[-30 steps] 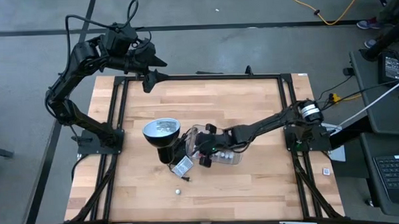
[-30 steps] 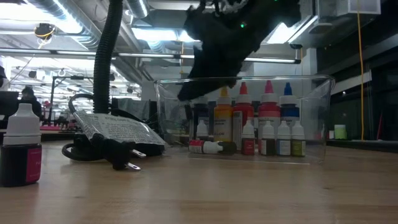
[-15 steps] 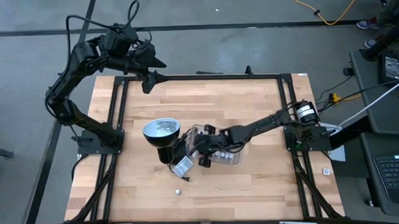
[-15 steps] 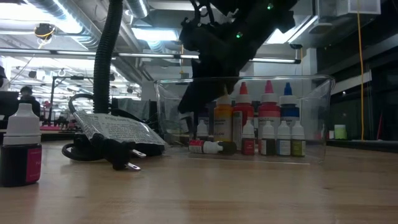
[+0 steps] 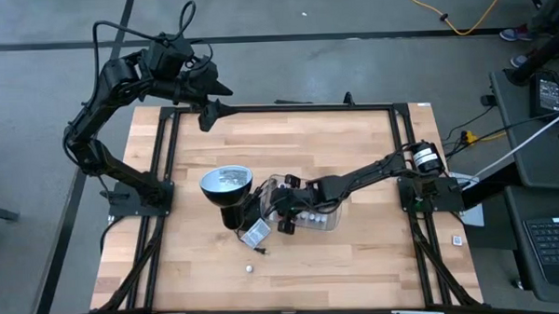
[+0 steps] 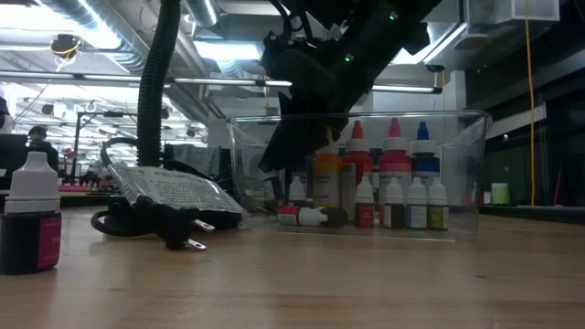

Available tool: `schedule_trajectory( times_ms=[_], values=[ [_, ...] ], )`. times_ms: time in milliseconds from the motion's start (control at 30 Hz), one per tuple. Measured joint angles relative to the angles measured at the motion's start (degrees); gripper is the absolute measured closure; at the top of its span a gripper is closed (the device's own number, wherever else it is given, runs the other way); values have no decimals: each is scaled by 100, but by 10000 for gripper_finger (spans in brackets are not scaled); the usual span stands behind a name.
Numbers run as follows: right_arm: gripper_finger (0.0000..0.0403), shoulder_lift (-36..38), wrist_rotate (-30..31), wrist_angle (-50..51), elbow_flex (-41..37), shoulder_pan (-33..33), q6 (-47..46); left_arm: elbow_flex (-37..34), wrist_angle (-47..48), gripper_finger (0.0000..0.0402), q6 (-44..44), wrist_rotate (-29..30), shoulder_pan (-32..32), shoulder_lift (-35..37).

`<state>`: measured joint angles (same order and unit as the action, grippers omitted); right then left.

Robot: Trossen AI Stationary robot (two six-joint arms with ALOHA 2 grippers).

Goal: Pick & Place food coloring
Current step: Put the small red food coloring bottle into the transparent bin, then put the small blue food coloring bottle into the transparent bin

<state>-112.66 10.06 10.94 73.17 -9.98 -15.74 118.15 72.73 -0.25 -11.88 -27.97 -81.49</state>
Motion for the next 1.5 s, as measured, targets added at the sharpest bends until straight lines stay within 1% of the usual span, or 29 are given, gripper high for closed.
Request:
schedule_trajectory(
  times_ms=[133, 233, 600, 867, 1000, 1133, 1200, 1267, 1400, 1467, 1500],
  values=[
    [317, 0, -8, 56, 0, 2, -1, 0, -1, 118, 0, 0, 0, 0],
    [310, 0, -12, 98, 0, 2, -1, 0, -2, 118, 2, 0, 0, 0],
    [313, 27, -68, 132, -10, 0, -3, 0, 94, 118, 61, 0, 0, 1],
    [313, 347, -183, 239, -44, -4, -99, 0, 183, 118, -12, 36, 0, 0],
    [312, 560, -130, 286, -39, -9, -199, 0, 520, 118, -70, 359, 0, 2],
    [312, 854, -109, 440, -38, -9, -485, -17, 741, 118, -265, 1236, 0, 6],
    [312, 1001, -103, 494, -35, -19, -567, -58, 775, 118, -426, 1571, -4, 12],
    [312, 1152, -89, 529, -35, -50, -608, -61, 869, 119, -486, 1663, -53, 2],
    [311, 1478, -167, 544, -33, -94, -686, -61, 1072, 119, -499, 1665, -283, -16],
    [301, 1641, -301, 537, -33, -103, -849, -61, 1163, 119, -503, 1591, -510, -58],
    [292, 1715, -381, 540, -32, -114, -960, -61, 1221, 119, -501, 1461, -676, -93]
  ],
)
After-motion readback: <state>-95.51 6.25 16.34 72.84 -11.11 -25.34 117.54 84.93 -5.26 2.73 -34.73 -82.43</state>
